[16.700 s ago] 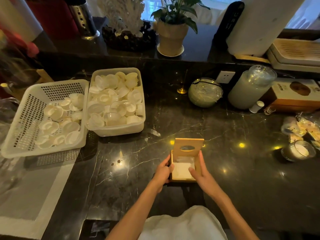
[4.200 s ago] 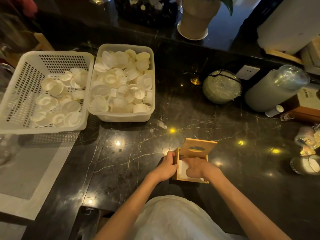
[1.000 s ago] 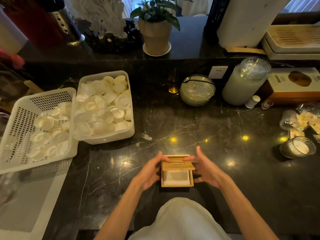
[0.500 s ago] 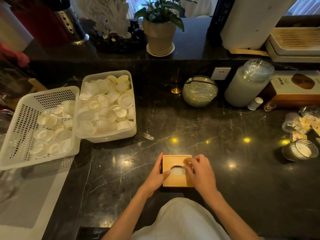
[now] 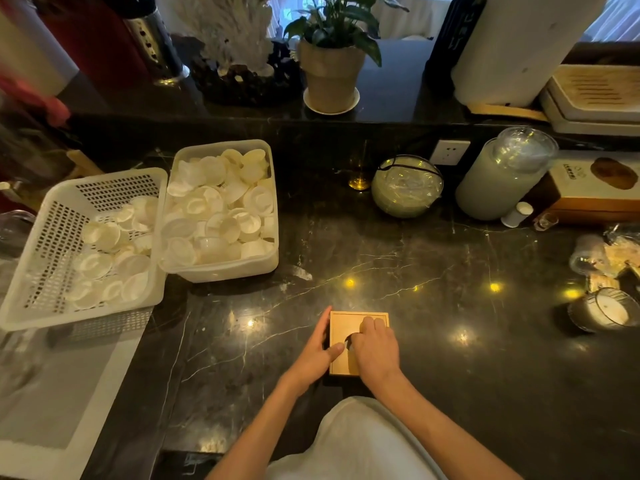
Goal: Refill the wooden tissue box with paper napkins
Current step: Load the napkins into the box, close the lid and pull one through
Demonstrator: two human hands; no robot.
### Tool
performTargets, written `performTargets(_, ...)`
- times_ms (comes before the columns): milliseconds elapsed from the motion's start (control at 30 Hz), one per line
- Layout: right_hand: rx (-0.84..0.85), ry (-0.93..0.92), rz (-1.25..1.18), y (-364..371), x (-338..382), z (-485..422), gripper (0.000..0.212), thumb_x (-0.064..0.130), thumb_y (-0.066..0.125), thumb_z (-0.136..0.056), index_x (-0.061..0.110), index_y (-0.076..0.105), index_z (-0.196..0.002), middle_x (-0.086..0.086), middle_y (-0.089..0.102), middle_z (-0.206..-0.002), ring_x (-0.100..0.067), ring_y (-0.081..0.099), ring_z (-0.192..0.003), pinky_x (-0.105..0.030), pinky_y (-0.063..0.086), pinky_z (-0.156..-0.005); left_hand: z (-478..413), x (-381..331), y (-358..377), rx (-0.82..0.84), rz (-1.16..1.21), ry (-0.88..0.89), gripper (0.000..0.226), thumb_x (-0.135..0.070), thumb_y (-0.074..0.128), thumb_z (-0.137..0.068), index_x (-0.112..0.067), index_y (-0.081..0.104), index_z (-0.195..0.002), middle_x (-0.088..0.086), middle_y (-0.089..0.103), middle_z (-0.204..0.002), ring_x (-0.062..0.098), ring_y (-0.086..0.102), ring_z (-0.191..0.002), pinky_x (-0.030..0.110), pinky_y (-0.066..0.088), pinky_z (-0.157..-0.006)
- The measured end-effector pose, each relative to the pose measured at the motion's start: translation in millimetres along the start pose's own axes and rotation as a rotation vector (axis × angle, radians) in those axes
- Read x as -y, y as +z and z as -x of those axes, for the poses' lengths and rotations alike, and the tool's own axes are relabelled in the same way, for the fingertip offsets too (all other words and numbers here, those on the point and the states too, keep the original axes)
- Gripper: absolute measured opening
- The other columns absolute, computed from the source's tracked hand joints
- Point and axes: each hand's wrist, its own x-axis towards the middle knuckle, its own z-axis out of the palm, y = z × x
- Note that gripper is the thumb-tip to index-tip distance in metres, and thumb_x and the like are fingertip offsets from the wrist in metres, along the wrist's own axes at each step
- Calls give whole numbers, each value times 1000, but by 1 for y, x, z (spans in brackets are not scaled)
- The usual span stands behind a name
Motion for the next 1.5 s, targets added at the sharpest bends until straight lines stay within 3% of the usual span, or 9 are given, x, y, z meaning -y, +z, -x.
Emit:
performTargets(300,-48,-31,-83,7,-6,4,32,19,63,-92,19,63,-124,-6,55,-120,-22,47,-112,-34,44,-92,-3,4,-1,8,-10,4,82,-6,55,-97,-47,11,-153,-6,27,-160,15,28,-145,47,31,-118)
performTargets(600,-129,11,-285,9,-11,4,26,32,63,-93,26,67,-118,1,62,-111,-16,53,-104,-28,49,-83,-6,8,-3,10,-2,11,81,-8,56,-97,-49,13,-152,-4,27,-160,19,29,-146,50,33,-117)
performTargets(767,-127,7,-279,8,-9,4,24,35,59,-95,24,69,-115,1,64,-110,-16,54,-105,-29,50,-82,-6,9,-3,15,3,10,81,-6,55,-97,-47,12,-153,-5,28,-159,18,29,-145,47,34,-117)
performTargets(900,-158,16,-309,10,-11,5,23,33,60,-95,22,67,-114,2,62,-111,-14,54,-103,-26,49,-77,-8,11,-4,20,-11,20,83,-7,57,-95,-50,13,-151,-4,30,-159,18,30,-145,52,30,-118)
performTargets(1167,-202,-24,-464,15,-35,13,11,27,62,-93,25,65,-103,7,58,-106,-8,49,-95,-18,46,-72,-7,9,-4,33,-49,51,87,-10,58,-95,-57,7,-148,-2,25,-160,21,32,-144,52,38,-113)
performTargets(1267,-233,-95,-497,19,-44,18,6,28,65,-91,28,64,-97,11,55,-102,-5,47,-91,-20,49,-70,-4,5,-2,-43,-264,155,84,-14,61,-92,-59,13,-143,-7,18,-159,16,22,-146,52,26,-120)
performTargets(1433,-304,-170,-557,26,-50,26,5,23,68,-88,26,66,-91,13,56,-98,-4,48,-87,-22,50,-66,3,0,3,-116,-661,362,37,-14,59,-94,-35,50,-122,-9,-2,-163,13,0,-151,45,21,-122)
performTargets(1500,-324,-185,-572,28,-51,27,6,21,70,-87,25,67,-91,12,57,-97,-4,48,-85,-20,49,-64,3,-2,2,-95,-766,402,27,-19,59,-96,-34,57,-118,-8,-6,-164,16,-8,-152,46,18,-121)
